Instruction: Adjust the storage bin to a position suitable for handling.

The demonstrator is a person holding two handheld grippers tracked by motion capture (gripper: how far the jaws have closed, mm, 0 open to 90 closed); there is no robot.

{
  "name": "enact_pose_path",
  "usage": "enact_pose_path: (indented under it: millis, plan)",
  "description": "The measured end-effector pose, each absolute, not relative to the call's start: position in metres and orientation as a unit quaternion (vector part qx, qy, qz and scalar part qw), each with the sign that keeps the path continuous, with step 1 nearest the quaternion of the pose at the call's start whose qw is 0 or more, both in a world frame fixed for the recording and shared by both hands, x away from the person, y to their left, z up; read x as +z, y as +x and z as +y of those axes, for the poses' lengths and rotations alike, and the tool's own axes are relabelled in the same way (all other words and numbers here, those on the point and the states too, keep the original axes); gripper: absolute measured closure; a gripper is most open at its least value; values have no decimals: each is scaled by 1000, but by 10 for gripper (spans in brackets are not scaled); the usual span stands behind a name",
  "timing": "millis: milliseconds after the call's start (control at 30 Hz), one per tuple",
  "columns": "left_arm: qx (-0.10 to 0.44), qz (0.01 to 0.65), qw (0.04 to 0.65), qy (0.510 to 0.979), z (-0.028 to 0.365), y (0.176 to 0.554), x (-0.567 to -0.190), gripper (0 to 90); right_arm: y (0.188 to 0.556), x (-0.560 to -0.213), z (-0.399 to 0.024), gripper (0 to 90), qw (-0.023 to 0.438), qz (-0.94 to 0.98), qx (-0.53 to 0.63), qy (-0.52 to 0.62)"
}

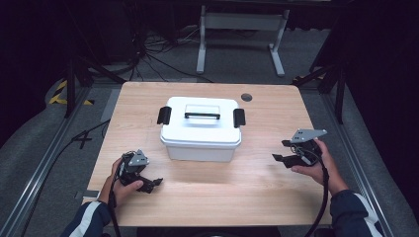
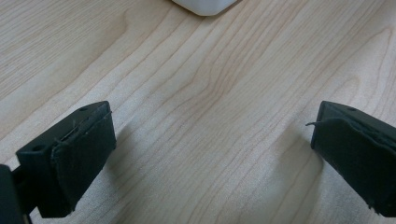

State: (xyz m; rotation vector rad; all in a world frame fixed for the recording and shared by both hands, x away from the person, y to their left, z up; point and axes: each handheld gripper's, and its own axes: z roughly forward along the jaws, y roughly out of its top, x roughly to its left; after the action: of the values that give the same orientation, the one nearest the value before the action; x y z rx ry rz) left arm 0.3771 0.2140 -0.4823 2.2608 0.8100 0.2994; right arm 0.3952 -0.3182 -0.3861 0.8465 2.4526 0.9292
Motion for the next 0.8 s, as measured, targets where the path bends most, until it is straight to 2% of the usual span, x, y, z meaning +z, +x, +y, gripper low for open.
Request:
enact_pose_path:
  millis: [33, 167, 467, 800]
  plan:
    - [116, 314, 353, 874, 214, 377, -482, 2, 394, -380, -315, 388, 197, 875, 331, 292]
    - [122, 314, 351, 874, 215, 376, -482, 2, 394, -363, -302, 400, 197, 887, 319, 268]
    - [124, 315, 351, 873, 215, 377, -482, 2, 402, -325, -268, 392, 201, 902, 305, 229]
    - [125, 321, 350, 871, 214, 377, -482, 1, 412, -301, -243, 381, 212, 907, 306, 198]
